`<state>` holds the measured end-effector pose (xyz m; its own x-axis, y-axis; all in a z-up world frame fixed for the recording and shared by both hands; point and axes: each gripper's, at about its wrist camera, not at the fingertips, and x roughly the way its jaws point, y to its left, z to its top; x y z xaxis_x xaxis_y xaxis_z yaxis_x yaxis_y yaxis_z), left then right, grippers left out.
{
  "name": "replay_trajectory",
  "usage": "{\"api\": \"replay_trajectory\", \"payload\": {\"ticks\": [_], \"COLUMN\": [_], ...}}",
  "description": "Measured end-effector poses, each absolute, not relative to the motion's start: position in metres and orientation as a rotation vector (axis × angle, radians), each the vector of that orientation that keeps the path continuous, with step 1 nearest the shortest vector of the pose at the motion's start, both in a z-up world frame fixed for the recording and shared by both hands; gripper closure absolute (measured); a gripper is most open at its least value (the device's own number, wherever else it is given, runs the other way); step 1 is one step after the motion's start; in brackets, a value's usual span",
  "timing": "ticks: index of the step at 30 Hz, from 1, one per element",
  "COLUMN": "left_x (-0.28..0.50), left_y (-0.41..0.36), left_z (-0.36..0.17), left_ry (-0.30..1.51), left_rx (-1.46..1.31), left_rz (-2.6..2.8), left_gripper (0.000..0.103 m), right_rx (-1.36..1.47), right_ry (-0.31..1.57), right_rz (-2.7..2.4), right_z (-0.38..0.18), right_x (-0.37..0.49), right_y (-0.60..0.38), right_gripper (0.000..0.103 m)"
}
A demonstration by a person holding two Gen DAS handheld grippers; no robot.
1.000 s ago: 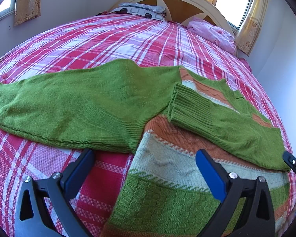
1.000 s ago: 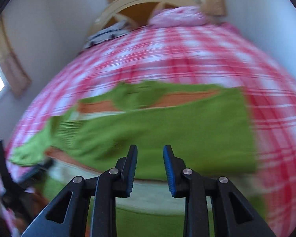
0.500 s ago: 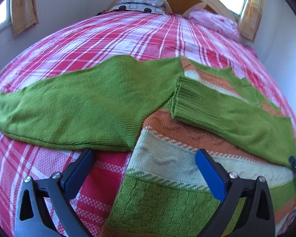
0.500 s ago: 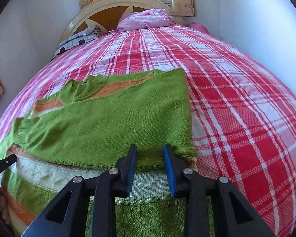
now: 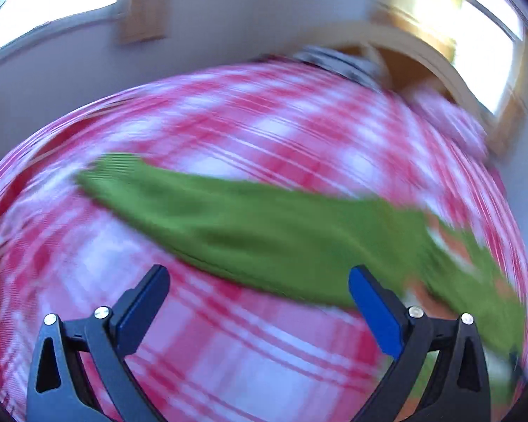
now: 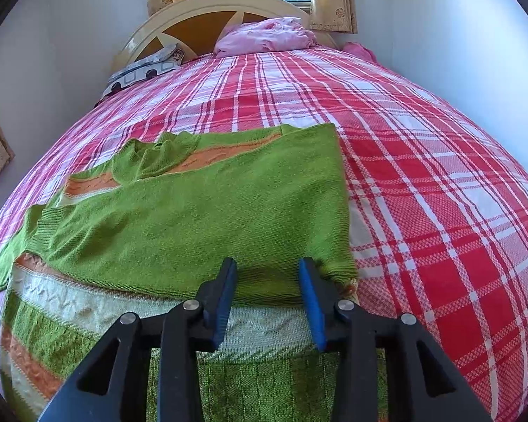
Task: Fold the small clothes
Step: 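Release the sleeve and grasp the other green sleeve cuff with the left gripper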
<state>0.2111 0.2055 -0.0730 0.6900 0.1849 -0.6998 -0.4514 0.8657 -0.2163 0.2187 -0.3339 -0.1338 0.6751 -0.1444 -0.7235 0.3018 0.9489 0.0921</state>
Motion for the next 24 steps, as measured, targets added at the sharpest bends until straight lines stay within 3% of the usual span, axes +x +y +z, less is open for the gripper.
{"api": "replay_trajectory", "payload": {"ticks": [4,7,10,11,13,15,19,24], "left_x": [0.206,0.209,0.221,0.226,0.231,0.236,0.234,0.228], "left_y": [0.29,0.322,0.343,0.35,0.356,0.357,0.361,0.37], "left_z": [-0.078,-0.089,-0.107,-0.116,-0.118,-0.117,-0.124,-0.13], "left_ry": [0.678,0.687,0.741,0.764,0.749,0.743,0.699,0.648], "left_rx": [-0.601,-0.66,-0.719,-0.753,-0.743,-0.724,-0.746,-0.792], "left_rz": [0.496,0.564,0.584,0.569,0.582,0.568,0.536,0.506], "left_gripper": [0.001,0.011,0.033,0.048,0.057,0.074,0.074,0.088], "right_rx": [0.206,0.206,0.205,0.205,0.205,0.205,0.203,0.202], "right_ry": [0.793,0.792,0.793,0.792,0.792,0.792,0.793,0.793], "right_rz": [-0.249,-0.251,-0.251,-0.251,-0.251,-0.251,-0.252,-0.252], "right_z": [-0.134,-0.134,-0.134,-0.134,-0.134,-0.134,-0.134,-0.134], "right_x": [0.219,0.219,0.219,0.219,0.219,0.219,0.219,0.22], "right_y": [-0.332,-0.332,-0.332,-0.332,-0.332,-0.332,-0.332,-0.332], "right_gripper": [0.061,0.061,0.061,0.061,0.061,0.061,0.061,0.06]}}
